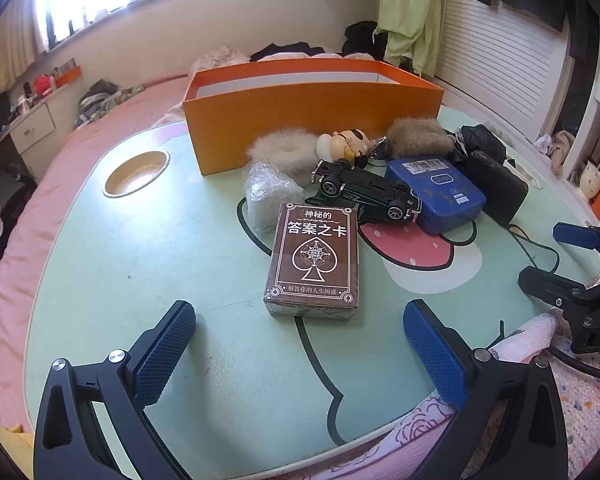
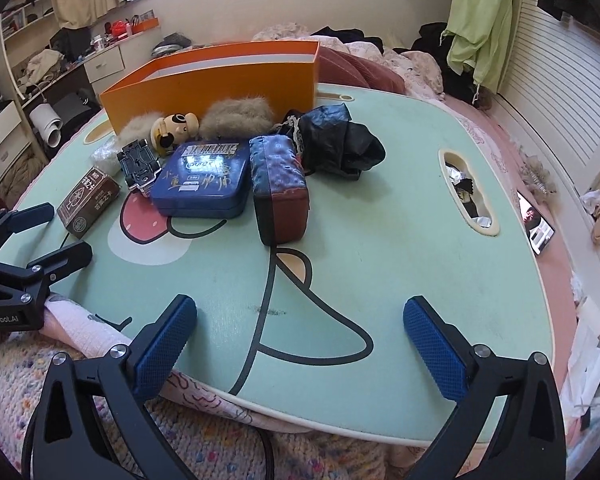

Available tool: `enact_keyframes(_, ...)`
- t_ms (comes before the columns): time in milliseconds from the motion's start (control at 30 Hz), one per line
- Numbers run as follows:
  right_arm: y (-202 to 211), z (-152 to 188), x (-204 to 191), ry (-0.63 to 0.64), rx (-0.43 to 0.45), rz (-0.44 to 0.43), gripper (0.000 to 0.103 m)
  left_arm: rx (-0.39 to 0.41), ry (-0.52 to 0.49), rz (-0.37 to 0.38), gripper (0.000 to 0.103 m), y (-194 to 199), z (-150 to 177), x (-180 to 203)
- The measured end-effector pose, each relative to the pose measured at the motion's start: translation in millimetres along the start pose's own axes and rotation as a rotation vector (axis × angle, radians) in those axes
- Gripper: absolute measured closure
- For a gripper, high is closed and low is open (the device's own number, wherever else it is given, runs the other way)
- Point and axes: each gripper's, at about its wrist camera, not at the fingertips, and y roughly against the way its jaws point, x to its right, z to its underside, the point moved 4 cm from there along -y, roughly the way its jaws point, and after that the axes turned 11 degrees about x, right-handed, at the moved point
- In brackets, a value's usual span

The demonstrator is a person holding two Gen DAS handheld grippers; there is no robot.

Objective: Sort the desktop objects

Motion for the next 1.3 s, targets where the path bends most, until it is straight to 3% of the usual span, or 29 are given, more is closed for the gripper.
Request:
enact_keyframes(700, -4, -1, -3, 0.015, -0.013, -0.012, 0.000, -0.005, -0.001, -0.001, 0.000, -5, 2, 2)
enact_keyframes(1300, -5, 1, -7, 0.040, 0.068, -0.031, 0.000, 0.000, 0.007, 0.007, 0.000, -11, 6, 1)
